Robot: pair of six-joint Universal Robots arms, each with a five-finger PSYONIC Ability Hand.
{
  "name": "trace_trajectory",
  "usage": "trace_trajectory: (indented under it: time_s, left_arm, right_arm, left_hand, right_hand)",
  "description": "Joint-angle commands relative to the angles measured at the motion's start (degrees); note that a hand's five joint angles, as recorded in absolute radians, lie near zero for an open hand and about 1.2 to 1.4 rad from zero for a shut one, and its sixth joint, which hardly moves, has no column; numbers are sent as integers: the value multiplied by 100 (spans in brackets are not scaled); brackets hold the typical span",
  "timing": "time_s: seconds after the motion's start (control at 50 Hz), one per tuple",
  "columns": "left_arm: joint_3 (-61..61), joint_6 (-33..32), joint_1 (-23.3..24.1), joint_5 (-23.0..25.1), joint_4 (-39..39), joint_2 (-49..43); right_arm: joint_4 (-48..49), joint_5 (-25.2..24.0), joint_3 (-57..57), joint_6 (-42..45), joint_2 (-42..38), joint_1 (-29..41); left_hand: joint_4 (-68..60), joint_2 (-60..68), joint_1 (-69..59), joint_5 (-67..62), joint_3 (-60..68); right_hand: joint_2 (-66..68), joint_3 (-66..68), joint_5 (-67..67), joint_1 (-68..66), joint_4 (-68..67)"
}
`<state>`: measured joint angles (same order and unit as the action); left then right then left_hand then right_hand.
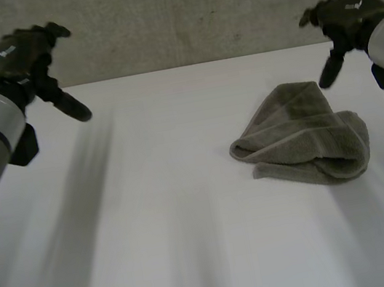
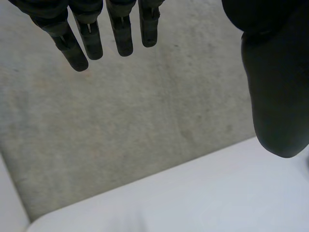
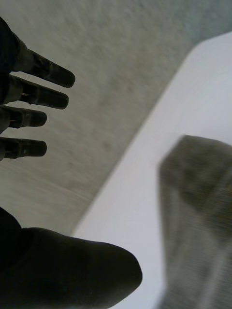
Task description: Fold the towel.
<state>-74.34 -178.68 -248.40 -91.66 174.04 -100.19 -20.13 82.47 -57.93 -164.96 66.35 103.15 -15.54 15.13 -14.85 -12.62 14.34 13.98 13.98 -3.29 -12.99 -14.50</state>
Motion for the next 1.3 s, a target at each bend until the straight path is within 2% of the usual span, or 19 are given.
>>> trace_trajectory:
  time_s: [0.02,0.12,0.22,0.26,0.32,0.36,0.44,0.54,0.58,0.64,0.78,0.96,0.98,1.0,1.02,1.04,1.06,1.18,1.3]
  left_arm:
    - [-265,-35,282,447,587,-693]
    - [-178,-44,344,491,675,-896]
    - [-133,-35,292,491,676,-853]
    - [-125,-35,274,482,676,-844]
    - [-151,-35,239,474,676,-800]
    - [-203,-35,221,456,676,-634]
    - [-248,-35,221,447,684,-475]
    - [-318,-35,213,447,684,-273]
    - [-353,-35,213,447,684,-141]
    - [-388,-35,204,447,684,-88]
    - [-608,-35,-138,447,684,280]
    - [-951,-27,-658,517,684,721]
    - [-1055,-27,-727,517,693,799]
    - [-1056,-27,-728,517,693,800]
    - [-1135,-27,-780,526,693,843]
    - [-1240,-27,-815,526,693,870]
    - [-1241,-27,-816,526,693,870]
    - [-1548,-35,-842,544,746,879]
    - [-1846,-44,-833,570,746,879]
  right_arm:
    - [-457,-545,-288,526,-411,-269]
    - [-309,-1073,-877,623,-657,-445]
    - [184,-1004,-1195,781,-1036,-445]
    - [429,-882,-1186,947,-1255,-445]
    - [466,-802,-1133,1045,-1361,-436]
    - [448,-776,-1046,1185,-1405,-392]
    - [457,-837,-1028,1185,-1353,-348]
    - [492,-855,-1195,1115,-1071,12]
    - [553,-864,-1396,1080,-835,677]
    - [633,-855,-1467,983,-729,1005]
    - [1343,-864,-1319,-551,-403,2690]
    - [1609,-768,-142,-1575,-1562,4387]
    - [1608,-767,-140,-1574,-1564,4389]
    - [1495,-741,25,-1557,-1703,4441]
    - [1363,-697,123,-1531,-1774,4442]
    - [1362,-697,124,-1530,-1775,4442]
    - [1223,-610,167,-1478,-1801,4424]
    - [914,-82,10,-838,-1687,3802]
    - [685,-38,-360,-318,-1405,3255]
  left_hand:
    - [499,-458,429,1207,-379]
    - [482,-441,413,1190,-362]
    - [482,-441,413,1190,-362]
    - [499,-458,429,1207,-379]
    - [499,-458,429,1207,-379]
    - [499,-458,429,1207,-379]
    - [515,-475,446,1223,-395]
    - [515,-475,446,1223,-395]
    - [515,-475,446,1223,-395]
    - [515,-475,446,1223,-395]
    - [515,-475,446,1223,-395]
    - [515,-475,446,1223,-395]
    - [515,-475,446,1223,-395]
    - [515,-475,446,1223,-395]
    - [515,-475,446,1223,-395]
    - [515,-475,446,1223,-395]
    - [515,-475,446,1223,-395]
    - [515,-475,446,1223,-395]
    - [515,-475,446,1223,-395]
  right_hand:
    - [-398,-398,329,299,450]
    - [-398,-398,329,299,450]
    - [-390,-390,320,291,442]
    - [1902,1902,-1972,-2001,-1850]
    - [3075,3075,-3145,-3174,-3023]
    - [5936,5936,-6006,-6035,-5884]
    - [6602,6602,-6671,-6701,-6550]
    - [6602,6602,-6671,-6701,-6550]
    - [6602,6602,-6671,-6701,-6550]
    - [6602,6602,-6671,-6701,-6550]
    - [6602,6602,-6671,-6701,-6550]
    - [6602,6602,-6671,-6701,-6550]
    - [6602,6602,-6671,-6701,-6550]
    - [5675,5675,-5745,-5774,-5623]
    - [2302,2302,-2371,-2401,-2250]
    - [2268,2268,-2337,-2367,-2216]
    - [-380,-380,310,281,432]
    - [-398,-398,329,299,450]
    - [-398,-398,329,299,450]
